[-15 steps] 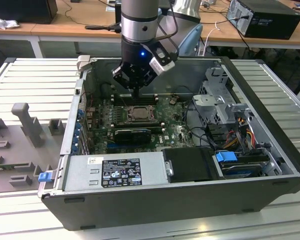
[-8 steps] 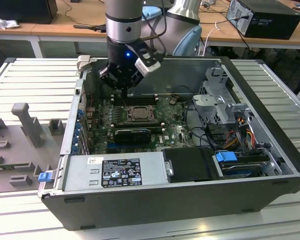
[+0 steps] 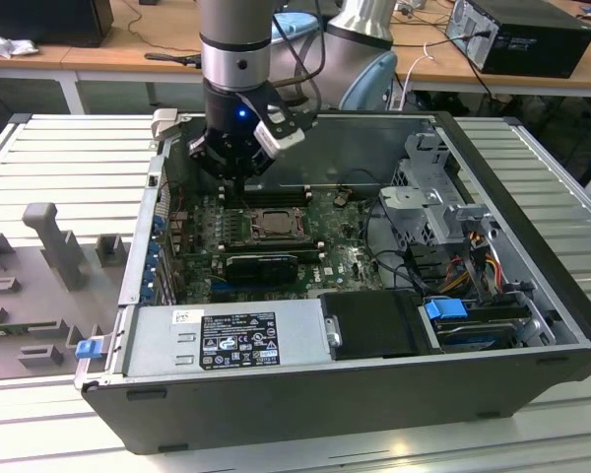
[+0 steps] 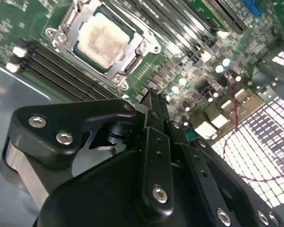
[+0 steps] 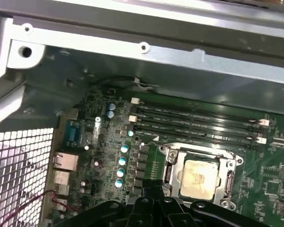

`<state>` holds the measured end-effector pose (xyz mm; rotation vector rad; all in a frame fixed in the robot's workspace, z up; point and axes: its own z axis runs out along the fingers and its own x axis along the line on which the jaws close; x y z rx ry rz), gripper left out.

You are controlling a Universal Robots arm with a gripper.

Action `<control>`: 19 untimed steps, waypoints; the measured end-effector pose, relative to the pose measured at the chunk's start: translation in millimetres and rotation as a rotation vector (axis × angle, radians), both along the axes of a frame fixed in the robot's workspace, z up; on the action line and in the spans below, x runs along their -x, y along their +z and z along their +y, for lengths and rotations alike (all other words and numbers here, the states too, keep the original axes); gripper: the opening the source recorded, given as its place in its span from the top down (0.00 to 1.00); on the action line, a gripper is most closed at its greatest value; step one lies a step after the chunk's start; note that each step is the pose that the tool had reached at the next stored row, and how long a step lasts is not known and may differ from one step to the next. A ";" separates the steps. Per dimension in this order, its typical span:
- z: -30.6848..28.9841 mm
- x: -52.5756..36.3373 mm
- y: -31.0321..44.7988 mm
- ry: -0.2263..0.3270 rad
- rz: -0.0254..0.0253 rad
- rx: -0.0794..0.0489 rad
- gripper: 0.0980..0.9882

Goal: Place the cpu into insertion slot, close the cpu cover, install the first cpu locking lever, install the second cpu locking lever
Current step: 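Install the first cpu locking lever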

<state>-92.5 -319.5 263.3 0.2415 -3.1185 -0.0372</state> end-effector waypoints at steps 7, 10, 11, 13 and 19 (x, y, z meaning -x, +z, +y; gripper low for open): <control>3.3 17.6 -3.5 -0.006 -0.0001 -0.002 0.99; 7.8 18.0 -4.4 -0.006 -0.0001 -0.012 0.99; 9.7 18.0 -4.7 -0.006 -0.0002 -0.015 0.99; 13.9 18.0 -5.6 -0.006 -0.0003 -0.020 0.99; 23.5 12.5 -7.9 -0.035 -0.0006 -0.025 0.99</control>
